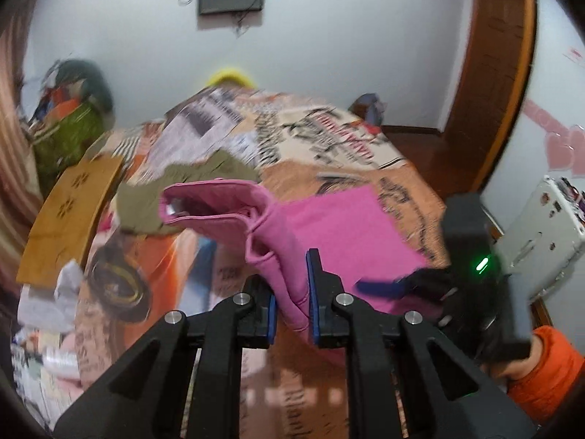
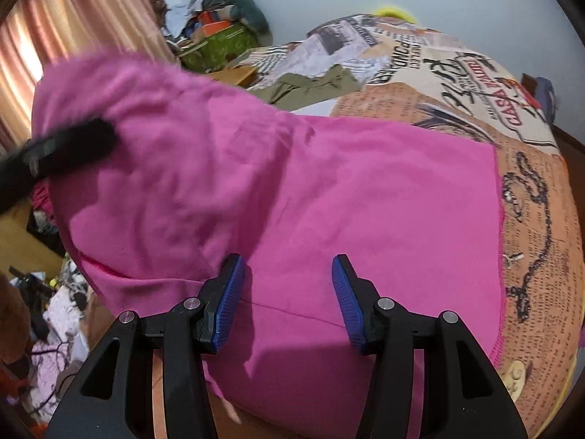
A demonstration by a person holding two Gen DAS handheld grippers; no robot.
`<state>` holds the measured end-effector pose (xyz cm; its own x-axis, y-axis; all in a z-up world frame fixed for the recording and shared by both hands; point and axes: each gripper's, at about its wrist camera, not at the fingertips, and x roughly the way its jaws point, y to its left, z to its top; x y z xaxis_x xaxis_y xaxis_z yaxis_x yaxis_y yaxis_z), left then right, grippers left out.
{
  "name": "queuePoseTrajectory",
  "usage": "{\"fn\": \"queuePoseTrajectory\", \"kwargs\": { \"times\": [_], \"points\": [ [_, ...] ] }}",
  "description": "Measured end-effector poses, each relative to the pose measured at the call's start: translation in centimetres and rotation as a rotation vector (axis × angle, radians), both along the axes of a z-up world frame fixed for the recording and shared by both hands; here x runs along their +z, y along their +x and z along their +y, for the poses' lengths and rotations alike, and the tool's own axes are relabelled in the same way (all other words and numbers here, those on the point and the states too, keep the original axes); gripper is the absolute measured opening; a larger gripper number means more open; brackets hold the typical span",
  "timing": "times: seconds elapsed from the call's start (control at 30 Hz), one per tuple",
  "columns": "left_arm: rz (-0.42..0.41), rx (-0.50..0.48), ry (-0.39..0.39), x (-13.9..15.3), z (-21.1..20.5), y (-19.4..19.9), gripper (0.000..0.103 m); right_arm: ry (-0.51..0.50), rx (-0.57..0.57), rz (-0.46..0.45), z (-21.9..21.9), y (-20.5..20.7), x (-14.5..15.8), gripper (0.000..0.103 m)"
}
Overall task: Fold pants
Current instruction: 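Grasp the pink pants edge with the left gripper and lift it up, then fold the lifted pants edge over the stack and release with the left gripper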
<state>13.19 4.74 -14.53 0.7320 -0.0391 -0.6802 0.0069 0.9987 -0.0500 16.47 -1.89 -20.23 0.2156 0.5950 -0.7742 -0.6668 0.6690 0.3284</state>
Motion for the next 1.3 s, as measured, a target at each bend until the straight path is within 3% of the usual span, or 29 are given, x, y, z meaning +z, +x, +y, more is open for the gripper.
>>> {"fn": "queuePoseTrajectory", "kwargs": {
  "times": [0.2,0.43,0.67,0.97,1.13,1.3],
  "points": [
    [-0.041,-0.079,0.101,1.0,-3.3,0.8,0.013,0.050,-0.061,0.014,-2.8,0.1,0.9,0.046],
    [-0.023,-0.134,0.119,1.0,-5.2,1.7,0.013,0.012,-0.194,-0.045,-8.7,0.1,1.7,0.047],
    [-0.002,-0.179,0.085,0.7,-7.3,2.9,0.013,-0.019,-0.209,0.008,-9.9,-0.3,-1.7,0.047],
    [0.046,-0.252,0.035,0.1,-10.4,4.9,0.013,0.047,-0.229,0.028,-11.3,-0.2,-1.5,0.047],
    [0.091,-0.267,0.004,-0.9,-11.5,6.0,0.013,0.087,-0.330,0.002,-14.2,-0.2,-0.4,0.047],
    [0.125,-0.279,0.004,-2.2,-12.8,6.6,0.013,0.025,-0.375,0.020,-16.1,0.3,-1.3,0.047]
  ]
}}
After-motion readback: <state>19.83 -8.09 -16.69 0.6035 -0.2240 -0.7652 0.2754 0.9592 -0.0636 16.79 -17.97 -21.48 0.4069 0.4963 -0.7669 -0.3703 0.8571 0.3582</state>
